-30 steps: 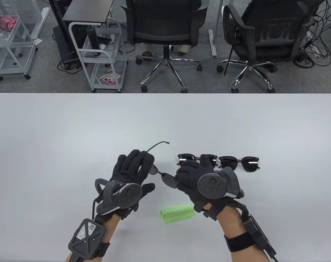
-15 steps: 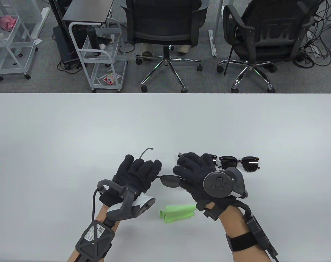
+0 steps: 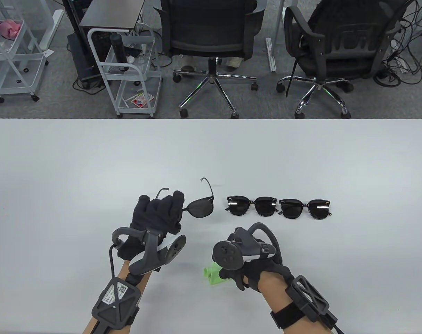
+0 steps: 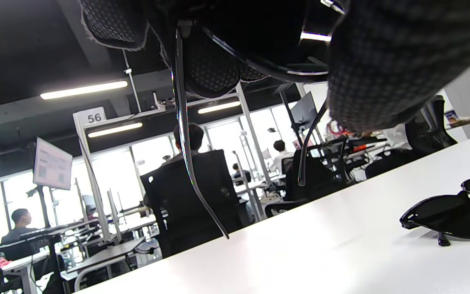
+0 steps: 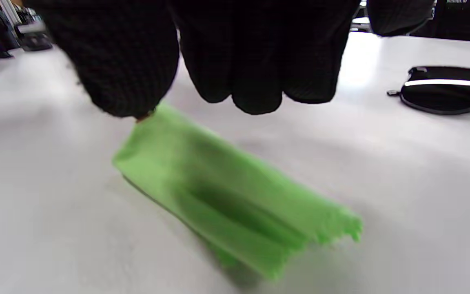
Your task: Dust sunglasses
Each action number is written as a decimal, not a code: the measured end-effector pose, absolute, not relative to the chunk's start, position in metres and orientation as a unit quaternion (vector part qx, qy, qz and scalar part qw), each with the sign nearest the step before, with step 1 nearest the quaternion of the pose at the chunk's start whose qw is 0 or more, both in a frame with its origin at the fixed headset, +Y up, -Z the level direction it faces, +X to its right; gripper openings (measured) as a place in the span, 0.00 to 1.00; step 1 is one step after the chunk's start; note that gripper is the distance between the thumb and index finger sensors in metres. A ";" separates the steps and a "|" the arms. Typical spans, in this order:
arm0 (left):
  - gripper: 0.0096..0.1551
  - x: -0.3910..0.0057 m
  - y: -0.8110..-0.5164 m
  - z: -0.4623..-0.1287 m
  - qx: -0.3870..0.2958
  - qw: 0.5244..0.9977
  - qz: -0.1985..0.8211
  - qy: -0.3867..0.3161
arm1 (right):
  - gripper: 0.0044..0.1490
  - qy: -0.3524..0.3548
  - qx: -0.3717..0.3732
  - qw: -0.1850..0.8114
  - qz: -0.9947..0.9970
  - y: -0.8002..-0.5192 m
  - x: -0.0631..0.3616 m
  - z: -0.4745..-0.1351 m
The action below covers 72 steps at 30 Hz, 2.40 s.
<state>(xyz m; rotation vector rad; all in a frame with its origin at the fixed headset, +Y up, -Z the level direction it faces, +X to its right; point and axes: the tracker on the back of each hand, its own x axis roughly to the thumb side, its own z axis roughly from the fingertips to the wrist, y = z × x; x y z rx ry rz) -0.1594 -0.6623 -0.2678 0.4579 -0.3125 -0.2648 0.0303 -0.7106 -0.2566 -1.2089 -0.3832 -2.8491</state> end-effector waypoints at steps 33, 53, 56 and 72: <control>0.57 -0.157 -0.642 -0.248 0.266 0.952 -0.057 -0.142 | 0.24 -0.041 -0.094 -0.637 -0.764 -0.709 0.133 -0.286; 0.55 -0.144 -0.649 -0.246 0.249 0.947 -0.073 -0.188 | 0.25 -0.041 -0.127 -0.648 -0.750 -0.705 0.123 -0.284; 0.55 -0.143 -0.648 -0.245 0.250 0.946 -0.059 -0.198 | 0.26 -0.056 -0.133 -0.635 -0.759 -0.706 0.118 -0.284; 0.59 -0.125 -0.648 -0.241 0.252 0.935 -0.073 -0.238 | 0.25 0.043 -0.092 -0.698 -0.709 -0.700 0.108 -0.273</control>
